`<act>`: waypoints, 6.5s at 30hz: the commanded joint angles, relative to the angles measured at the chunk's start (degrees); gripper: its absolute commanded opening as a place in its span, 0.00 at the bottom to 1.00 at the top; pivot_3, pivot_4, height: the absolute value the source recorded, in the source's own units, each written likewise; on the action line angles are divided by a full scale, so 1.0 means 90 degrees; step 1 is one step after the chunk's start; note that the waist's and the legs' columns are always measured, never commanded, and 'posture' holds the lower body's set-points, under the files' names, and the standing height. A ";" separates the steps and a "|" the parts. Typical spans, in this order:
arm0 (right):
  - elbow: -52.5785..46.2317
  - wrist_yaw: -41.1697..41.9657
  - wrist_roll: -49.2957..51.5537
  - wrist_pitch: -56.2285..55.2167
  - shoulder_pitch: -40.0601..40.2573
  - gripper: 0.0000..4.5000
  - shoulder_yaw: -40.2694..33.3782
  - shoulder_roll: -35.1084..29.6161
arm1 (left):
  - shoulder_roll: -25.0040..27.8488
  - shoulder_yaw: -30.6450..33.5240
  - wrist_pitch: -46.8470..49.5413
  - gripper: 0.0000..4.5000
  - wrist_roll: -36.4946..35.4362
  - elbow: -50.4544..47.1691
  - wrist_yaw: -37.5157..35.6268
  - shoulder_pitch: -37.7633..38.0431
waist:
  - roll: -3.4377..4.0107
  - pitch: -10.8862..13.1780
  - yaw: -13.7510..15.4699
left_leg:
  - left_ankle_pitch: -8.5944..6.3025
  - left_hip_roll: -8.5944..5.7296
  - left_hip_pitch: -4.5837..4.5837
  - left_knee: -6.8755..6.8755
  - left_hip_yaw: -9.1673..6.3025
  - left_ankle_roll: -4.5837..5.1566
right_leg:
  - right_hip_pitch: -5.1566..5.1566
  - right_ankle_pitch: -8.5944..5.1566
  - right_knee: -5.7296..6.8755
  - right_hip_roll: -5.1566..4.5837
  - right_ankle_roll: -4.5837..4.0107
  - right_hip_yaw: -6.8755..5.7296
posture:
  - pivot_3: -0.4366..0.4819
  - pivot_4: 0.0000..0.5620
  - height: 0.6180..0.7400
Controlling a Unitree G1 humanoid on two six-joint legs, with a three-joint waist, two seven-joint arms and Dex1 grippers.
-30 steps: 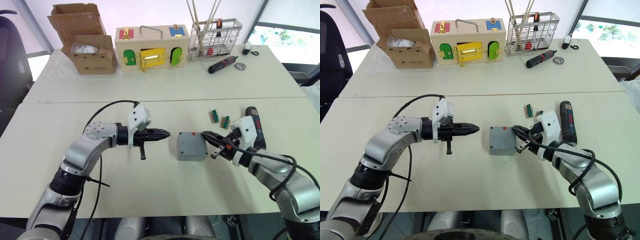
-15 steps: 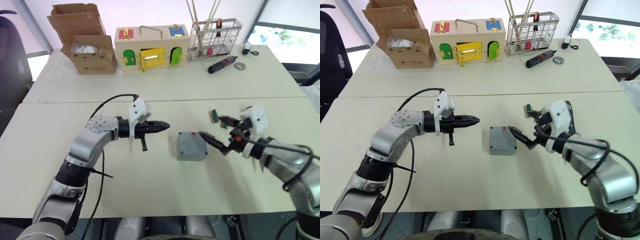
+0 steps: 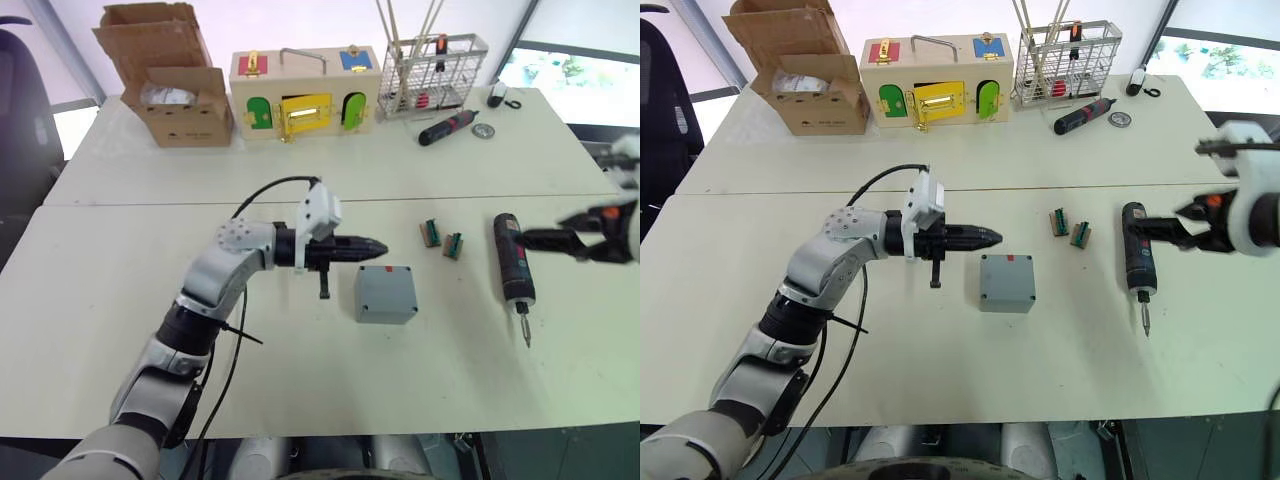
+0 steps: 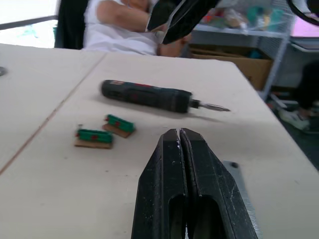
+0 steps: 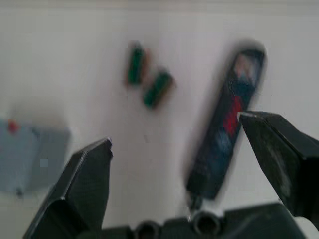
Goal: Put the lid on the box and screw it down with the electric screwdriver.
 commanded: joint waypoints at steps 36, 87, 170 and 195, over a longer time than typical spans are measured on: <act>0.5223 0.3461 -0.4356 -0.2715 -0.2617 0.57 0.5054 0.1513 | 0.0223 -0.0425 0.0151 0.00 0.0581 -0.1729 0.0957 0.0805 | 0.0027 -0.0001 0.0014 | 0.0002 -0.0005 -0.0006 0.0018 0.0007 -0.0005 | -0.0011 0.0001 0.0008 0.0000 0.0001 -0.0002 | 0.48 0.27 0.98; -0.4734 0.0393 -0.3023 -0.1933 -0.0480 0.39 -0.3135 0.8279 | 0.0850 -0.0267 0.0077 0.00 0.0372 -0.0505 -0.0437 -0.0021 | 0.0072 -0.0001 0.0125 | 0.0033 -0.0018 -0.0075 0.0035 -0.0022 -0.0048 | -0.0117 0.0002 0.0142 0.0006 0.0002 -0.0005 | 0.48 0.27 0.98; -0.2726 -0.1319 -0.2444 -0.7090 0.3609 0.39 0.1636 0.6240 | 0.0164 -0.0791 -0.0697 0.00 0.1350 0.0331 -0.0040 0.0434 | -0.0018 -0.0058 -0.0154 | -0.0011 0.0022 0.0141 -0.0021 -0.0024 0.0019 | 0.0112 -0.0009 0.0028 0.0041 0.0009 -0.0006 | 0.48 0.27 0.98; -0.2203 -0.1253 -0.2680 -0.7101 0.3716 0.39 0.1773 0.6087 | 0.0259 -0.0899 -0.0579 0.00 0.1457 0.0278 -0.0174 0.0632 | -0.0087 -0.0188 -0.0129 | -0.0021 0.0016 0.0238 -0.0104 -0.0028 0.0025 | 0.0183 -0.0009 -0.0066 0.0022 0.0006 -0.0002 | 0.48 0.27 0.98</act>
